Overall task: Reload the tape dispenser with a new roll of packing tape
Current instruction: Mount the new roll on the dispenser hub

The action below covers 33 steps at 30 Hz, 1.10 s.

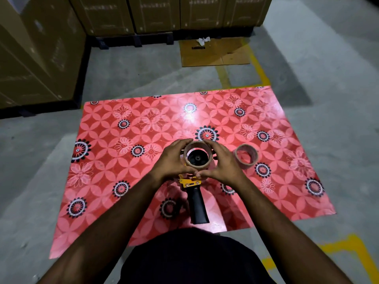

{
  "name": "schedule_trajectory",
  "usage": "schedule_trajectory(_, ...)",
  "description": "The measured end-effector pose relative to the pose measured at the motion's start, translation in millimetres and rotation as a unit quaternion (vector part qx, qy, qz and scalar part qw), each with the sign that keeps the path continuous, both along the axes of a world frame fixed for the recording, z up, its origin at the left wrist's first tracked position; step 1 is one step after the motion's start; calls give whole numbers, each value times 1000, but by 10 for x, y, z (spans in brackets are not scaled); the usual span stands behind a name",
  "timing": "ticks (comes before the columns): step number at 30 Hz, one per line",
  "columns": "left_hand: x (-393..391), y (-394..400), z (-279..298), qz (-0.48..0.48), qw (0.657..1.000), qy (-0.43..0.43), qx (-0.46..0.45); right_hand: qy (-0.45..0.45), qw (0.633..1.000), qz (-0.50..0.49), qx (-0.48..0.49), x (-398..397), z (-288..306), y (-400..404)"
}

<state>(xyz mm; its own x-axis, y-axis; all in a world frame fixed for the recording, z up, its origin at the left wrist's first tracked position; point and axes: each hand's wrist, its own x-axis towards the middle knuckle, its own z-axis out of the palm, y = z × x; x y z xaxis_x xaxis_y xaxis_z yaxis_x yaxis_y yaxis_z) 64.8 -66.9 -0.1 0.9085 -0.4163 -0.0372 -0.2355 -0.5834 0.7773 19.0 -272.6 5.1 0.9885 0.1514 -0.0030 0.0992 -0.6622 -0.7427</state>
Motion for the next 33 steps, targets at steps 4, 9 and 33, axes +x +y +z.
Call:
schedule_trajectory(4, 71, -110, -53, -2, 999, 27, 17, 15, 1000, 5, -15, 127, -37, -105)
schedule_trajectory(9, 107, -144, -85, 20, 997, 57, 46, 26, 999, 19, -28, 228, -122, -115)
schedule_trajectory(33, 153, -124, -112, 10, 995, 90, 34, 38, 996, 12, -83, 334, -285, -103)
